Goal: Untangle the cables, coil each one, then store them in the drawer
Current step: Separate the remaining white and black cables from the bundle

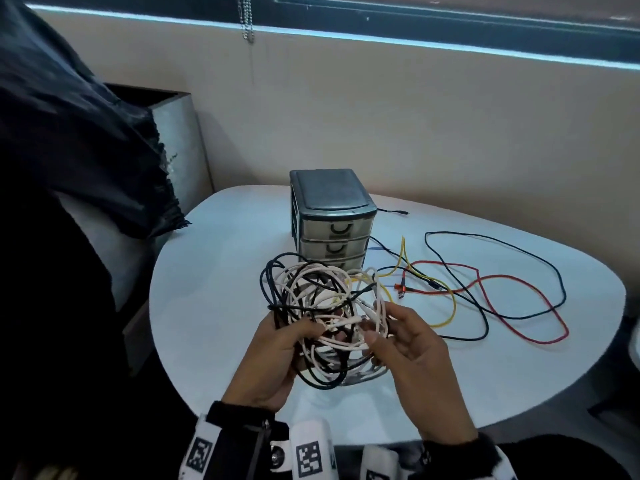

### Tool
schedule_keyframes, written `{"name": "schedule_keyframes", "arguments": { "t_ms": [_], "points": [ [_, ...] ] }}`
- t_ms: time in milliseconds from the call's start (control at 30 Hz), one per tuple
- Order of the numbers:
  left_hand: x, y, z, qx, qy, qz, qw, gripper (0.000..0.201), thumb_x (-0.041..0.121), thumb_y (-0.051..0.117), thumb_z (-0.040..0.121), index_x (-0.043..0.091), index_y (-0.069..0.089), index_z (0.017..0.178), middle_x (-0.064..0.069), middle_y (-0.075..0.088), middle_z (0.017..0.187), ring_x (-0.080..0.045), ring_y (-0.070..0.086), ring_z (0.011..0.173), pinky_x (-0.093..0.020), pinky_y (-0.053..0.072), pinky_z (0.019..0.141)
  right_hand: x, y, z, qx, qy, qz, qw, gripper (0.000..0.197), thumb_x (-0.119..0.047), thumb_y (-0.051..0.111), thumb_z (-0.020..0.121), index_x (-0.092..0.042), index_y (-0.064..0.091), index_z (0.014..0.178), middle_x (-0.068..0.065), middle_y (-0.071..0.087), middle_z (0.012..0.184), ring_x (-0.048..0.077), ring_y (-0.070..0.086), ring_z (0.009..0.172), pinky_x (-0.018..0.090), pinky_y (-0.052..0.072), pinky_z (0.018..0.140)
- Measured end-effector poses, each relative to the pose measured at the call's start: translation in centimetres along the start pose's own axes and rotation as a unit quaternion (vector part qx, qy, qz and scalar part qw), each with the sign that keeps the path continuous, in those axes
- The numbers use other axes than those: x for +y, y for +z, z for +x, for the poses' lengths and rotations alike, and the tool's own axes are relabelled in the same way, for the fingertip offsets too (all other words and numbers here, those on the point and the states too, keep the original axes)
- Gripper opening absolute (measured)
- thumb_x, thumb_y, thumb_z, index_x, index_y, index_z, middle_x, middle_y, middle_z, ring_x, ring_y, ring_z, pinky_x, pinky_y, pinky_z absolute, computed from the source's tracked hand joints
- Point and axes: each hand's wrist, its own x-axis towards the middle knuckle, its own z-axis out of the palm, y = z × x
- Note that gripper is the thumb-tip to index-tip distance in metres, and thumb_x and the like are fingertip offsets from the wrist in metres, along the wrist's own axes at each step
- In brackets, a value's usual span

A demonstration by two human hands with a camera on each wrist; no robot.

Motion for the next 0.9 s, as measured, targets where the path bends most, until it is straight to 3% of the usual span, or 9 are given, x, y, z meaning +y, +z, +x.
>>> {"name": "schedule_keyframes", "arguments": {
  "t_ms": [67,167,267,333,433,533,667,800,900],
  "points": [
    [0.0,-0.1,0.0,0.001,0.012,-0.011,1.000,0.039,-0.014,0.059,0.076,-0.006,0.066,0.112,-0.028,0.072,0.105,-0.035,0.074,0.084,-0.041,0.062,0.073,0.5,0.0,0.2,-0.001,0.002,0.007,1.000,0.042,0.002,0.067,0.087,-0.027,0.062,0.118,0.001,0.075,0.100,0.035,0.066,0.094,0.046,0.053,0.084],
    [-0.6,0.0,0.5,0.014,0.019,-0.011,1.000,0.045,-0.013,0.059,0.070,-0.005,0.065,0.115,-0.028,0.070,0.111,-0.043,0.069,0.100,-0.049,0.056,0.086,1.5,0.0,0.1,0.007,-0.038,-0.060,0.997,0.063,-0.007,0.068,0.090,-0.050,0.050,0.131,-0.014,0.065,0.119,0.008,0.063,0.102,0.028,0.055,0.082],
    [-1.1,0.3,1.0,0.029,0.033,0.015,0.999,0.046,-0.014,0.059,0.067,-0.001,0.068,0.110,-0.023,0.073,0.104,-0.038,0.071,0.094,-0.037,0.060,0.072,1.3,-0.5,-0.2,0.051,-0.129,-0.191,0.972,0.044,-0.027,0.067,0.090,-0.049,0.056,0.126,-0.022,0.049,0.137,0.006,0.044,0.132,0.028,0.044,0.100],
    [-1.1,0.6,1.0,0.021,0.036,0.045,0.998,0.042,-0.014,0.062,0.068,0.000,0.069,0.106,-0.020,0.074,0.097,-0.032,0.072,0.083,-0.033,0.059,0.066,0.8,-0.9,-0.4,0.103,-0.163,-0.201,0.960,0.025,-0.037,0.066,0.088,-0.043,0.066,0.112,-0.016,0.051,0.133,0.009,0.044,0.133,0.021,0.036,0.105],
    [-1.5,0.9,0.9,0.013,0.023,0.054,0.998,0.023,-0.014,0.057,0.085,-0.002,0.068,0.101,-0.016,0.074,0.083,-0.024,0.071,0.068,-0.028,0.057,0.056,0.3,-1.4,-0.6,0.182,-0.212,-0.223,0.934,0.013,-0.029,0.068,0.088,-0.032,0.070,0.101,-0.011,0.059,0.118,0.010,0.053,0.121,0.009,0.035,0.098],
    [-1.8,1.2,0.8,0.015,0.008,0.053,0.998,0.015,-0.008,0.060,0.086,-0.006,0.064,0.101,-0.013,0.072,0.074,-0.023,0.071,0.063,-0.029,0.057,0.055,0.2,-1.8,-0.6,0.183,-0.221,-0.242,0.927,0.013,-0.027,0.067,0.086,-0.028,0.073,0.097,-0.019,0.059,0.109,0.010,0.056,0.112,0.014,0.040,0.094],
    [-1.9,1.3,0.4,0.002,0.002,0.102,0.995,0.021,-0.005,0.065,0.084,-0.001,0.065,0.105,-0.013,0.075,0.082,-0.027,0.072,0.069,-0.032,0.058,0.061,0.4,-1.8,-1.1,0.154,-0.244,-0.280,0.916,0.014,-0.031,0.064,0.088,-0.026,0.075,0.095,-0.009,0.062,0.110,0.009,0.052,0.114,0.015,0.039,0.095],
    [-1.7,1.4,-0.3,-0.024,0.026,0.169,0.985,0.022,-0.003,0.070,0.084,0.013,0.070,0.099,-0.003,0.074,0.078,-0.017,0.067,0.062,-0.028,0.056,0.059,1.1,-1.7,-1.2,0.093,-0.162,-0.342,0.921,0.018,-0.050,0.059,0.083,-0.036,0.070,0.085,-0.020,0.057,0.102,0.002,0.049,0.108,0.021,0.042,0.088],
    [-1.5,1.2,-0.7,-0.052,0.059,0.218,0.973,0.026,-0.003,0.072,0.083,0.016,0.070,0.101,0.003,0.075,0.080,-0.010,0.069,0.068,-0.021,0.053,0.063,1.5,-1.8,-1.2,0.053,-0.124,-0.377,0.917,0.008,-0.042,0.070,0.082,-0.036,0.067,0.079,-0.020,0.055,0.090,0.003,0.049,0.097,0.024,0.041,0.080]
  ]
}}
